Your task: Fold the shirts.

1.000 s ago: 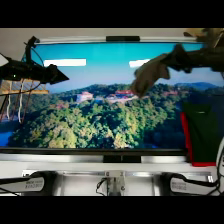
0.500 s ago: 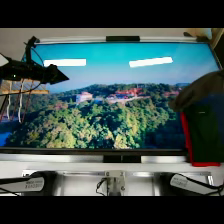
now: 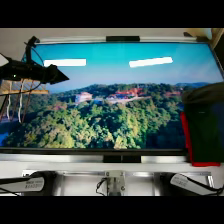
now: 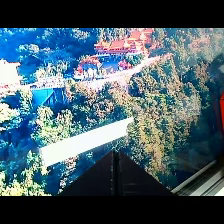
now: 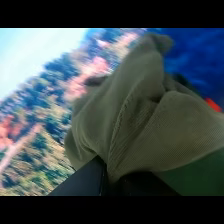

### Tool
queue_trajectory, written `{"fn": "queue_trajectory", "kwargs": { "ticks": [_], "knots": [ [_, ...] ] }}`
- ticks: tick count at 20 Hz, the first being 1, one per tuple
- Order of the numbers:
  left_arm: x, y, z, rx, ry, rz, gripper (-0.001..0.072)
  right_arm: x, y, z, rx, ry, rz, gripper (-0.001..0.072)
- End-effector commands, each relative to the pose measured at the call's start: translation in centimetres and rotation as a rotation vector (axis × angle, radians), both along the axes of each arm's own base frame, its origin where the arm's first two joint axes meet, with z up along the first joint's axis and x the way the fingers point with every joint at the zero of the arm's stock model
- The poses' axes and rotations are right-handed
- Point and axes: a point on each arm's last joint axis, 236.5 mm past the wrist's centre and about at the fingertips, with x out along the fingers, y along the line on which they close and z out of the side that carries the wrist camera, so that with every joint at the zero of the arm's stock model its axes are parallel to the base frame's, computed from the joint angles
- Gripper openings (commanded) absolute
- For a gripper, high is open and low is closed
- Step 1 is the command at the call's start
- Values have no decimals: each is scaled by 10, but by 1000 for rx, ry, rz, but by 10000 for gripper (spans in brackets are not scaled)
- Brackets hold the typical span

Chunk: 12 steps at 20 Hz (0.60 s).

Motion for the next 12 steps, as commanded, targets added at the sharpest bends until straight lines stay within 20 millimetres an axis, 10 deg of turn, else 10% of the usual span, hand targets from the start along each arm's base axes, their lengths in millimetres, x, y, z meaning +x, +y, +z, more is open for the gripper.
{"fn": "queue_trajectory", "kwargs": {
  "ticks": [1,12],
  "knots": [
    [0,0,0,9,-17,-13,29,-66,0,-28,9,290,-31,64],
    [0,0,0,12,-20,-21,29,-217,23,-129,114,845,-102,65]
  ]
}}
